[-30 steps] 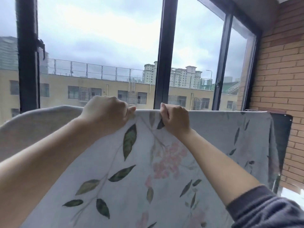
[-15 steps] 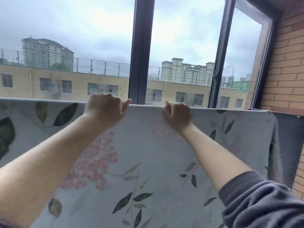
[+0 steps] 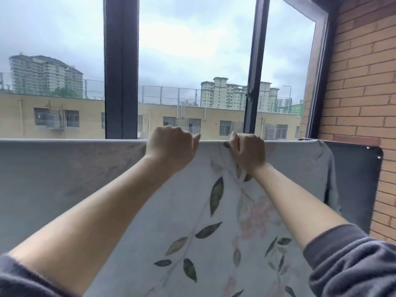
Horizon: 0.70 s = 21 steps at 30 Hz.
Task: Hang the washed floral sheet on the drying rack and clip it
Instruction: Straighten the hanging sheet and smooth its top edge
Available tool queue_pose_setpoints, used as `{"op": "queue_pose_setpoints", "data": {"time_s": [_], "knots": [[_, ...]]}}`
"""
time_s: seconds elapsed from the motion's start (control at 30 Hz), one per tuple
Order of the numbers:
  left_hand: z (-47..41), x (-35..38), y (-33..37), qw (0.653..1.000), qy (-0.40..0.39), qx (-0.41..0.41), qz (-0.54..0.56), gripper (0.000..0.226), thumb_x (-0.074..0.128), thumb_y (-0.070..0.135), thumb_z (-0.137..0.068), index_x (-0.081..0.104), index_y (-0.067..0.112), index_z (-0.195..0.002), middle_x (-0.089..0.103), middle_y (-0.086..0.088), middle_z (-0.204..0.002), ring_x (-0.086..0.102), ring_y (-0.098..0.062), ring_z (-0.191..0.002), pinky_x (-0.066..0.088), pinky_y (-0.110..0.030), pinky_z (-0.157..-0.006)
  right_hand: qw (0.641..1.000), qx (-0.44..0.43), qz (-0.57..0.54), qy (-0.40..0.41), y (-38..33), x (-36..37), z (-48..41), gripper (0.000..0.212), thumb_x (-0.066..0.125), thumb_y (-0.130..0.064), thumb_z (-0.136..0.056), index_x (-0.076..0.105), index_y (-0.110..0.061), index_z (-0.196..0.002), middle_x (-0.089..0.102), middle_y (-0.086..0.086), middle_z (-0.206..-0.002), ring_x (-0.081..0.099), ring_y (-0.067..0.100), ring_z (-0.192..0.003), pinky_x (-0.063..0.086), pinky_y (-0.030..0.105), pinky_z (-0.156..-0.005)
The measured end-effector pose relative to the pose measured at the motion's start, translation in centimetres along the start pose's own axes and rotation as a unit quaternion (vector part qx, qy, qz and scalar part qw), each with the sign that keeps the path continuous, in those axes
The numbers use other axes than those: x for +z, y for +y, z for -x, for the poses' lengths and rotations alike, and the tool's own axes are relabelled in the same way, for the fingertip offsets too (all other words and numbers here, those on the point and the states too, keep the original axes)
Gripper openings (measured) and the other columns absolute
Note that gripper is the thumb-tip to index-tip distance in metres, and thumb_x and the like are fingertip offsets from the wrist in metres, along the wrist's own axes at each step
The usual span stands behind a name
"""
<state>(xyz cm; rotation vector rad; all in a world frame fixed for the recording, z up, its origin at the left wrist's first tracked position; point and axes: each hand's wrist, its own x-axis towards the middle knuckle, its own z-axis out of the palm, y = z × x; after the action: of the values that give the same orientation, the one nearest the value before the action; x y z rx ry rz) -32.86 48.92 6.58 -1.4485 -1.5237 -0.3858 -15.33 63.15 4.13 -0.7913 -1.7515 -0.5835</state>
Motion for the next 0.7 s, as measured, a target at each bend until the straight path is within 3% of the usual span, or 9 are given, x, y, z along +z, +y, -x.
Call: {"op": "queue_pose_setpoints", "data": {"time_s": [0.2,0.5,0.6,0.7], "knots": [[-4.8,1.8,8.1,1.0,-0.004,-0.004,0.003,0.062,0.013,0.046,-0.1,0.046,0.015,-0.057,0.041,0.001,-0.052,0.031,-0.012,-0.045,0.021,-0.024,-0.046,1.0,0.008,0.009,-0.017,10.3,-0.2,-0.2,0.05,0.019,-0.038,-0.089,0.036,-0.015,-0.048,0.03,-0.003,-0.041,0.035,0.023,-0.041,0.026,0.028,-0.051],[-10.8,3.0,19.9,0.996,-0.024,-0.088,0.011,0.058,0.019,0.043,-0.101,0.034,0.014,-0.053,0.034,-0.001,-0.051,0.047,-0.02,-0.058,0.033,-0.025,-0.056,1.0,0.003,-0.008,-0.004,25.1,-0.2,-0.1,0.044,0.018,-0.038,-0.088,0.027,-0.02,-0.048,0.035,0.002,-0.045,0.036,0.022,-0.043,0.023,0.027,-0.053],[-11.2,4.1,21.3,0.992,-0.017,-0.125,-0.022,0.06,0.017,0.043,-0.098,0.051,0.016,-0.058,0.04,-0.001,-0.05,0.043,-0.021,-0.053,0.027,-0.024,-0.052,1.0,0.007,-0.004,-0.004,29.0,0.4,0.2,0.047,0.019,-0.038,-0.088,0.039,-0.016,-0.052,0.049,0.012,-0.047,0.041,0.024,-0.045,0.024,0.027,-0.053],[-10.7,4.9,21.2,0.989,0.051,-0.137,-0.029,0.06,0.022,0.039,-0.095,0.058,0.014,-0.055,0.036,-0.001,-0.045,0.033,-0.017,-0.043,0.023,-0.021,-0.05,1.0,0.005,-0.015,0.024,31.4,0.7,0.3,0.048,0.027,-0.031,-0.089,0.051,-0.011,-0.053,0.057,0.015,-0.051,0.052,0.03,-0.045,0.031,0.029,-0.051]]}}
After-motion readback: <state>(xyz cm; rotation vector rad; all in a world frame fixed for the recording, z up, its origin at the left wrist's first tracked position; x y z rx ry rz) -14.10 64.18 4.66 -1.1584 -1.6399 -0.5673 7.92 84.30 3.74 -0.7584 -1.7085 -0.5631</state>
